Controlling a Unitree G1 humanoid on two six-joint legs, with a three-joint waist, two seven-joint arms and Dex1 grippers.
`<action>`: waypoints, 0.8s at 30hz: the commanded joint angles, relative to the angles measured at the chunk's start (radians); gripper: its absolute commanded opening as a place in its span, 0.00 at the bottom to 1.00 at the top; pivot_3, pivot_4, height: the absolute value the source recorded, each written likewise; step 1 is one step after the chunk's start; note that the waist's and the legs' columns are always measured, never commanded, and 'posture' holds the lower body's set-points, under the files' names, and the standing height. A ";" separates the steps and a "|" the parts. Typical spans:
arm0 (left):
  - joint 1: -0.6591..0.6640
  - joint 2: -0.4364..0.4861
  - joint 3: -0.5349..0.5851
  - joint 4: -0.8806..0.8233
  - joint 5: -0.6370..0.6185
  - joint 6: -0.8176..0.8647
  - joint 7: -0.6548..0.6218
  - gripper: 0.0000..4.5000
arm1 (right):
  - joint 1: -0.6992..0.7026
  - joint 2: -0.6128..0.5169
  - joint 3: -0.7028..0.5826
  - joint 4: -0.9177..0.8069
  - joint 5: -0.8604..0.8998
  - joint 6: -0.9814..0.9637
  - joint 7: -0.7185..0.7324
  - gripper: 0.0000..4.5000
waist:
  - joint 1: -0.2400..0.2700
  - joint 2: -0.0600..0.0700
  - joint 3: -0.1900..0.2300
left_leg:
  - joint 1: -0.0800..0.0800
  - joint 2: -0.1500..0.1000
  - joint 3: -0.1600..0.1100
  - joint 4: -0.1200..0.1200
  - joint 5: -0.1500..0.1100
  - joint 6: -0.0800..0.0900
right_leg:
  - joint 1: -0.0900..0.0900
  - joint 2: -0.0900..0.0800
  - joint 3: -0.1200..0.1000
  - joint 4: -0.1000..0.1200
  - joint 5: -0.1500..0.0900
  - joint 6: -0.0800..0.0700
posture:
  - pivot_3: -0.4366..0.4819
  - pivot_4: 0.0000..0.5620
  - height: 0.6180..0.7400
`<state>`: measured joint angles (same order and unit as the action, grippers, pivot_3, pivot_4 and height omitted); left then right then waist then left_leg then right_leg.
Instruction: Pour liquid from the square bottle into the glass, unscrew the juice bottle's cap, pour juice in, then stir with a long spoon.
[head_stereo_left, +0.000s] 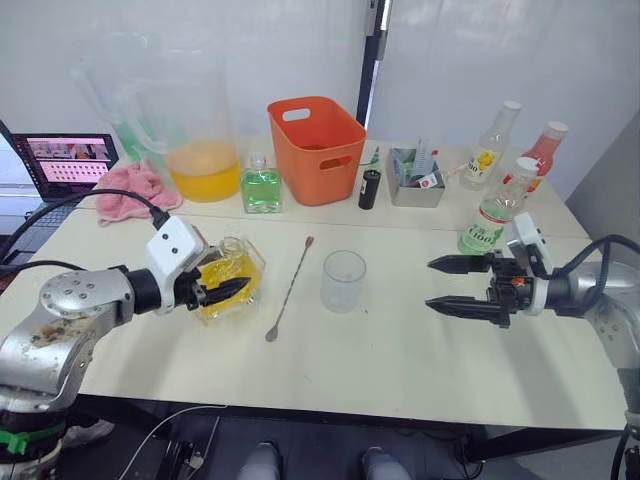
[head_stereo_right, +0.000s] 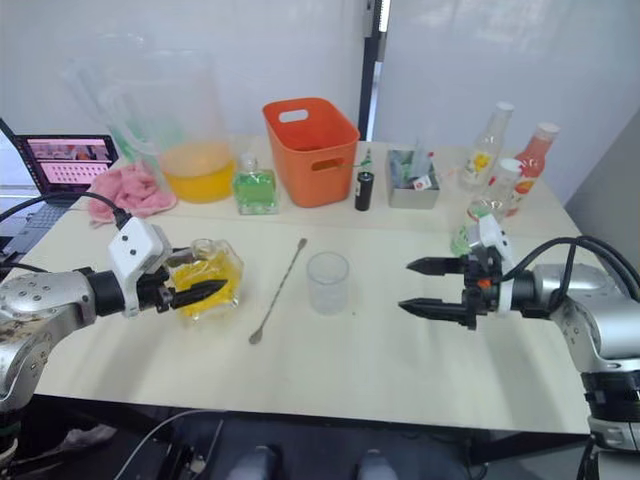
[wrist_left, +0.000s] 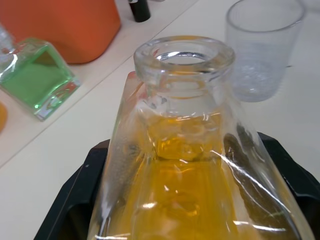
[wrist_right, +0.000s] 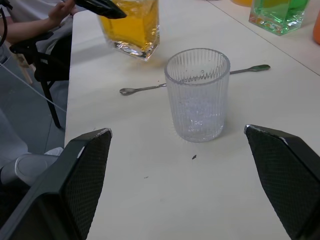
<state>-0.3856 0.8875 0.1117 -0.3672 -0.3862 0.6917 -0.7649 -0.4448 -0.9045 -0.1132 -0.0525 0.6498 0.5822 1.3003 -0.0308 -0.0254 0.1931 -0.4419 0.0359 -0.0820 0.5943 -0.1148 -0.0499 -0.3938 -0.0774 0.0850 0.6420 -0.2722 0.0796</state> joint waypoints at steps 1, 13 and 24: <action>-0.111 -0.004 -0.025 0.010 0.024 -0.047 -0.004 0.63 | 0.020 0.001 -0.042 -0.047 0.005 -0.009 -0.032 1.00 | 0.000 0.000 0.000 | -0.001 0.000 0.000 0.000 0.000 0.000 | 0.000 0.000 0.000 0.000 0.000 0.000 | 0.48 0.27 1.00; -0.423 -0.190 -0.260 0.322 0.206 -0.258 -0.030 0.63 | 0.082 -0.004 -0.094 -0.123 0.000 -0.010 -0.125 1.00 | 0.011 -0.001 0.000 | -0.005 0.000 0.000 0.000 0.000 0.000 | -0.006 0.000 0.000 0.003 0.002 -0.002 | 0.48 0.27 1.00; -0.546 -0.304 -0.327 0.550 0.397 -0.493 0.036 0.63 | 0.139 -0.005 -0.148 -0.186 0.000 -0.009 -0.201 1.00 | 0.011 -0.001 0.000 | -0.008 -0.001 0.000 0.001 0.001 0.000 | -0.008 0.000 0.001 0.005 0.003 -0.003 | 0.48 0.27 1.00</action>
<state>-0.8675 0.5826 -0.2538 0.2186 -0.0122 0.2753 -0.7665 -0.3049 -0.8975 -0.2175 -0.2084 0.6457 0.5802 1.1110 -0.0196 -0.0263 0.1936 -0.4504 0.0351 -0.0821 0.5962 -0.1140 -0.0502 -0.4027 -0.0771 0.0856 0.6468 -0.2690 0.0765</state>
